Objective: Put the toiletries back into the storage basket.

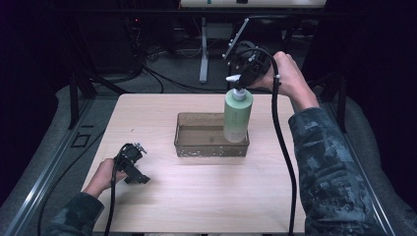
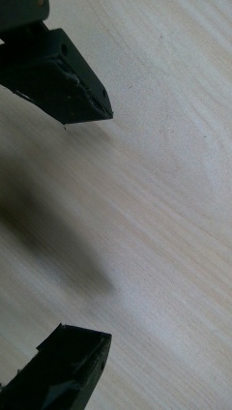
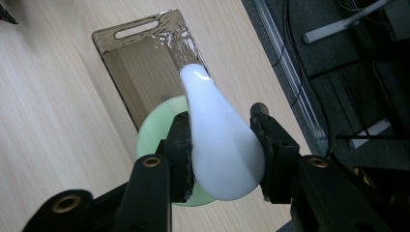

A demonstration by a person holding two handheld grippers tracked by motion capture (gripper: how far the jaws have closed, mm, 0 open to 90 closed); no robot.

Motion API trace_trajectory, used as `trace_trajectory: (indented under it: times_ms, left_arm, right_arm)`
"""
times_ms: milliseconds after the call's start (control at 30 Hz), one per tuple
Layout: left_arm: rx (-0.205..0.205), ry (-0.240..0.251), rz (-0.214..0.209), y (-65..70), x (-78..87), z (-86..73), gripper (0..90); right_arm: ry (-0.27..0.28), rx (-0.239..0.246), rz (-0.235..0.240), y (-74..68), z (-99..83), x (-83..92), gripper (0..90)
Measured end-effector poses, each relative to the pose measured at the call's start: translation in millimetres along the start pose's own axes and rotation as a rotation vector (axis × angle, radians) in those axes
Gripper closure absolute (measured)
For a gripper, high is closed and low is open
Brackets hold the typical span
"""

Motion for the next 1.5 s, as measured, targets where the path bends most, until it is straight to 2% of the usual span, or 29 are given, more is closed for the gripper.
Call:
trace_trajectory:
  times_ms: [200, 1500]
  left_arm:
    - [0.0, 0.002, -0.001, 0.1, -0.1, 0.1, 0.1]
    - [-0.002, -0.003, -0.003, 0.6, -1.0, 0.2, 0.1]
  right_arm:
    - [-0.01, -0.013, 0.007, 1.0, -5.8, -10.5, 62.4]
    - [-0.037, -0.058, 0.038, -1.6, -31.6, -46.8, 62.3]
Point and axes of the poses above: each handheld gripper's, and its own axes: x roughly backward along the jaws, z roughly out of its top, y roughly to its right, the point moved 9 cm from there along -x, roughly forward along the jaws, and after that the axes turned 6 degrees about -x, right-handed, at the moved point
